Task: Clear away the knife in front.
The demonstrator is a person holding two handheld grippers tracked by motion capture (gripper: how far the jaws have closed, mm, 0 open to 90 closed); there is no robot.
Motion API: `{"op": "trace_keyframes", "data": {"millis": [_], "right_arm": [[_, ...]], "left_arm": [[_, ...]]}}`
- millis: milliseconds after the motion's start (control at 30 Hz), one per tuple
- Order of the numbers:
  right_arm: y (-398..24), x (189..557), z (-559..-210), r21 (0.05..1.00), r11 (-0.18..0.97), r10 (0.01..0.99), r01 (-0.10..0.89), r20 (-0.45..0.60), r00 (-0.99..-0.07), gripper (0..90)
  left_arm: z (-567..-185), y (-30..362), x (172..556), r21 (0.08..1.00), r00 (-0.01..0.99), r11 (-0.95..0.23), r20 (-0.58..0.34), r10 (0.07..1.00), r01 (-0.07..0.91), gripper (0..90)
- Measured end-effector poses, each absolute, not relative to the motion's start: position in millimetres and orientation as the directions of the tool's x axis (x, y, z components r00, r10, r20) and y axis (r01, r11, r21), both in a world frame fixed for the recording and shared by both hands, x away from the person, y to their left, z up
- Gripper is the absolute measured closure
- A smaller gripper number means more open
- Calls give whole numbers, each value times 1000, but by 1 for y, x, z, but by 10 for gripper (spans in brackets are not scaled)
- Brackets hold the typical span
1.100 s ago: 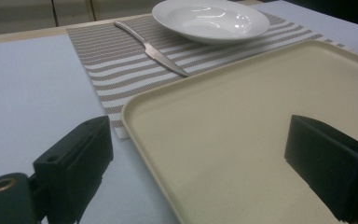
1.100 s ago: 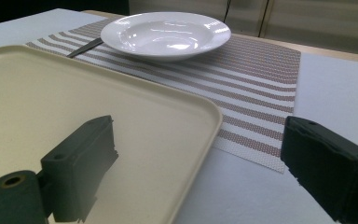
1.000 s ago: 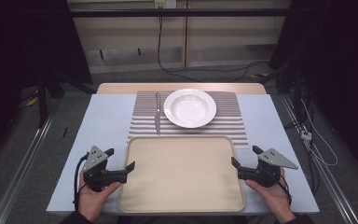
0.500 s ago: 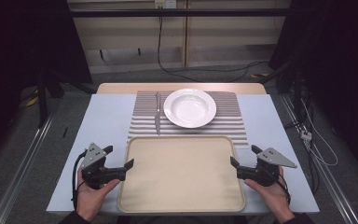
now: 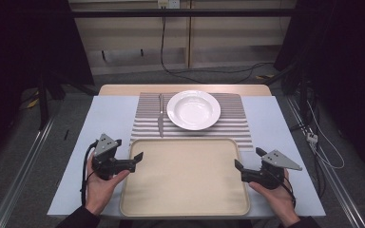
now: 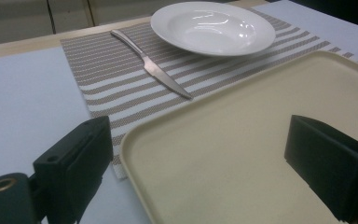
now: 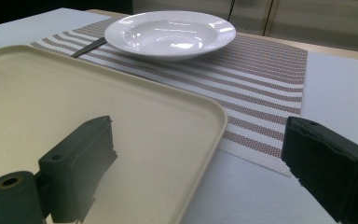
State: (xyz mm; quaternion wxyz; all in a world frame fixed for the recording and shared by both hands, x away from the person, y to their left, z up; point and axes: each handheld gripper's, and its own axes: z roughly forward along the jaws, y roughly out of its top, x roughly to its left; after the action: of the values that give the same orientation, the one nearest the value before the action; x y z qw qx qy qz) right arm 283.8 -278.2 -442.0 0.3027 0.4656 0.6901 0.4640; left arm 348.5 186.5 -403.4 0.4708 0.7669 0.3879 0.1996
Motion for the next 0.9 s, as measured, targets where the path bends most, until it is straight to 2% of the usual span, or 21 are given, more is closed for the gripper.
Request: {"op": "trace_keyframes", "data": {"millis": [300,900], "right_arm": [[-278,284,-442,921,138,924,363,13,-383,93],[-278,284,-442,921,139,922,364,14,-387,91]], "left_arm": [[-402,175,362,870,628,-291,-27,778,398,78],[-399,160,400,865,612,-290,-24,791,409,97]]}}
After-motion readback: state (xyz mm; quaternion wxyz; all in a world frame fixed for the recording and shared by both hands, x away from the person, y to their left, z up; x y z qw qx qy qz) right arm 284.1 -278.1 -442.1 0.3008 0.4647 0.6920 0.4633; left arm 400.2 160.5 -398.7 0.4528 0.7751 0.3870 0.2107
